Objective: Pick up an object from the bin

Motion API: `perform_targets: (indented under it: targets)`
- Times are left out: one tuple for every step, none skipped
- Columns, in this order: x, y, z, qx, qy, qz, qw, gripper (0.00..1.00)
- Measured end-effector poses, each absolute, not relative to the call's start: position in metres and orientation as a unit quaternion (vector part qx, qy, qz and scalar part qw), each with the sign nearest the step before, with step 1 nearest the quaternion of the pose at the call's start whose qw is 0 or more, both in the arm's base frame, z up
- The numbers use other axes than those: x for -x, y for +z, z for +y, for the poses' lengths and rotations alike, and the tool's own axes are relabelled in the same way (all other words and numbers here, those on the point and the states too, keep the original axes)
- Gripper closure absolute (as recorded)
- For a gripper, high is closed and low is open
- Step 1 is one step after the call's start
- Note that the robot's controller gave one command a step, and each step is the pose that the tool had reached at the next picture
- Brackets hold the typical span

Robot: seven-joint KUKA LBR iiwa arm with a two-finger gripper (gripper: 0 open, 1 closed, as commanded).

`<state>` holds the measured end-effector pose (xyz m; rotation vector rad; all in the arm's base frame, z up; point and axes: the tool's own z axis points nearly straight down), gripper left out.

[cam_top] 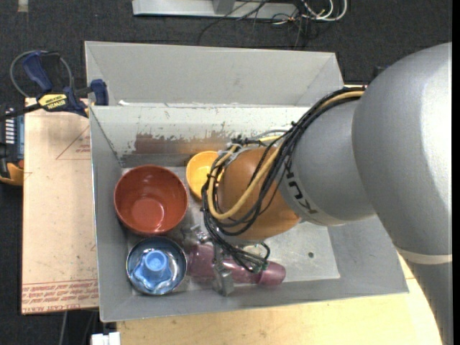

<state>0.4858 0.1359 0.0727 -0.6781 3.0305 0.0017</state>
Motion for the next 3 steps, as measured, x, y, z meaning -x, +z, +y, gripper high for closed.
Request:
perform_targets:
  targets:
    - [-0.4832, 0.07, 0.1169, 0.129, 0.003, 0.992, 0.008, 1.0]
    - [-0.4832, 0.07, 0.1169, 0.129, 0.003, 0.992, 0.008, 1.0]
    - [-0.4828, 0.0736, 0.1171, 0.129, 0.003, 0.992, 0.007, 1.0]
